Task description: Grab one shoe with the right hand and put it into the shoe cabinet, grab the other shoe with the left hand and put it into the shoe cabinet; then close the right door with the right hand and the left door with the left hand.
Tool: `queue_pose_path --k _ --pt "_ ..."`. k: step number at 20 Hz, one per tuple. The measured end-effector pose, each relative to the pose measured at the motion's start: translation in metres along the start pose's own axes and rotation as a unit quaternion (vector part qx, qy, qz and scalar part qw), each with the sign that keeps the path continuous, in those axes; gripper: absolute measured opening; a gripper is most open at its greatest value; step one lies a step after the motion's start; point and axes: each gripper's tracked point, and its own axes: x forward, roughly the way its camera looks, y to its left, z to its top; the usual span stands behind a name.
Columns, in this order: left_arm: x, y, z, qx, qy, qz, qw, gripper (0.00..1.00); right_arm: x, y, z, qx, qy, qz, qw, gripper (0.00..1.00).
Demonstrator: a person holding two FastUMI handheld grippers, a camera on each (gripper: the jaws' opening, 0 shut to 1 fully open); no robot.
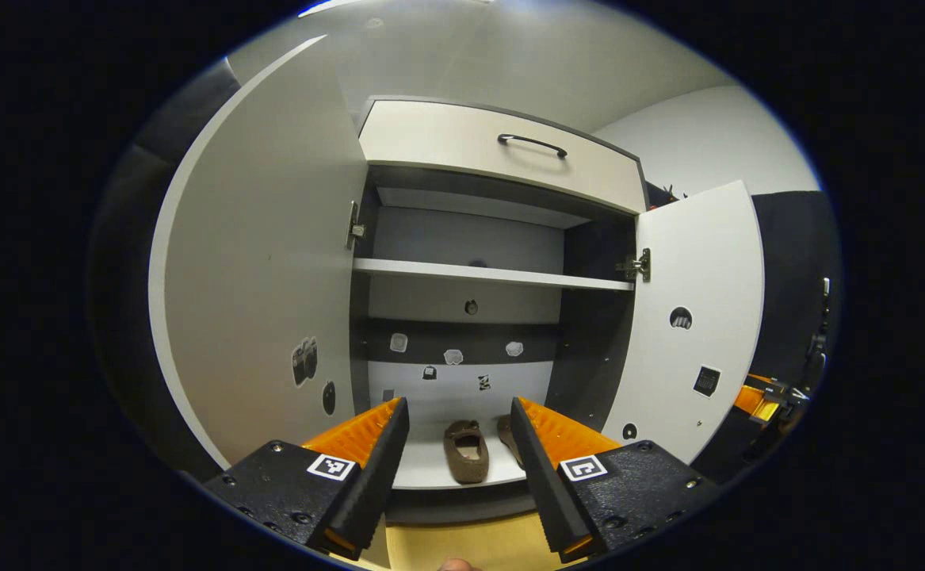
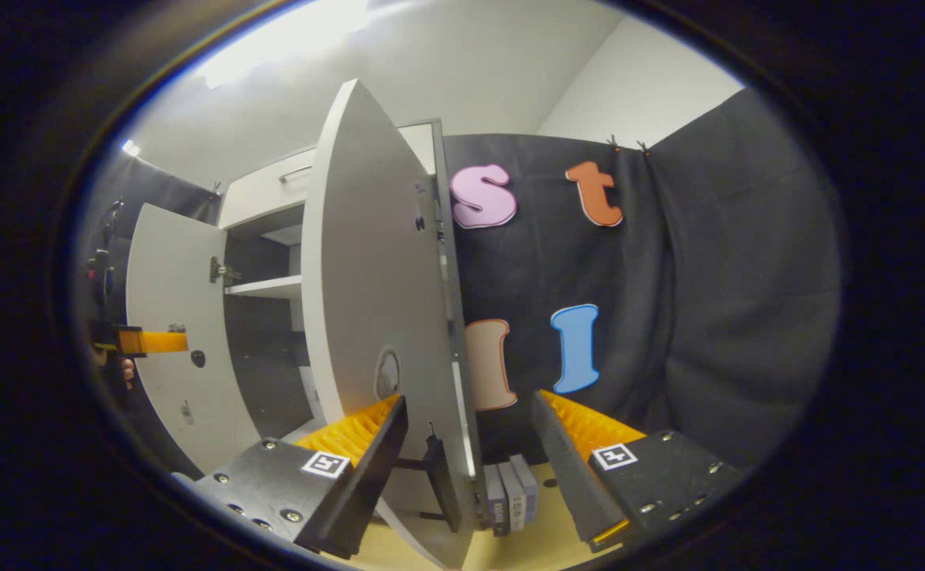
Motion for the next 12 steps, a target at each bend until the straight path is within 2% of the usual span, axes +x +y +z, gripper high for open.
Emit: queue_pose_path --k 2,3,5,6,7,8,10,11,12 --pt "-0.004 -0.002 -0.001 -0.001 0.001 -0.002 1.0 0.79 0.006 0.014 -0.004 0.011 0.011 0.038 0.999 0.95" --pt "-0.007 -0.003 -0.002 -0.001 0.003 -0.003 1.0 0.75 0.012 0.019 -0.005 0.019 0.016 0.051 0.998 0.95" --pt "-0.011 -0.004 -0.003 0.001 0.006 -0.003 1.0 0.75 0.02 0.023 -0.004 0.027 0.019 0.063 0.997 0.96" --pt "-0.013 -0.006 -0.003 0.002 0.005 -0.005 1.0 0.79 0.025 0.022 -0.003 0.027 0.018 0.066 0.997 0.95" --pt "-0.015 -0.008 -0.002 0.001 0.004 -0.007 1.0 0.79 0.028 0.023 -0.001 0.025 0.016 0.071 0.997 0.95" --pt "-0.017 -0.009 -0.003 0.001 0.004 -0.008 1.0 0.75 0.03 0.024 -0.001 0.025 0.016 0.076 0.997 0.95" --pt "-0.02 -0.009 -0.001 0.001 0.0 -0.006 1.0 0.75 0.033 0.028 -0.002 0.027 0.018 0.089 0.996 0.95" --pt "-0.022 -0.009 0.0 0.001 -0.002 -0.005 1.0 0.79 0.035 0.031 -0.003 0.029 0.02 0.097 0.995 0.95" --pt "-0.023 -0.01 0.0 0.001 -0.003 -0.004 1.0 0.79 0.037 0.035 -0.004 0.032 0.022 0.105 0.994 0.95"
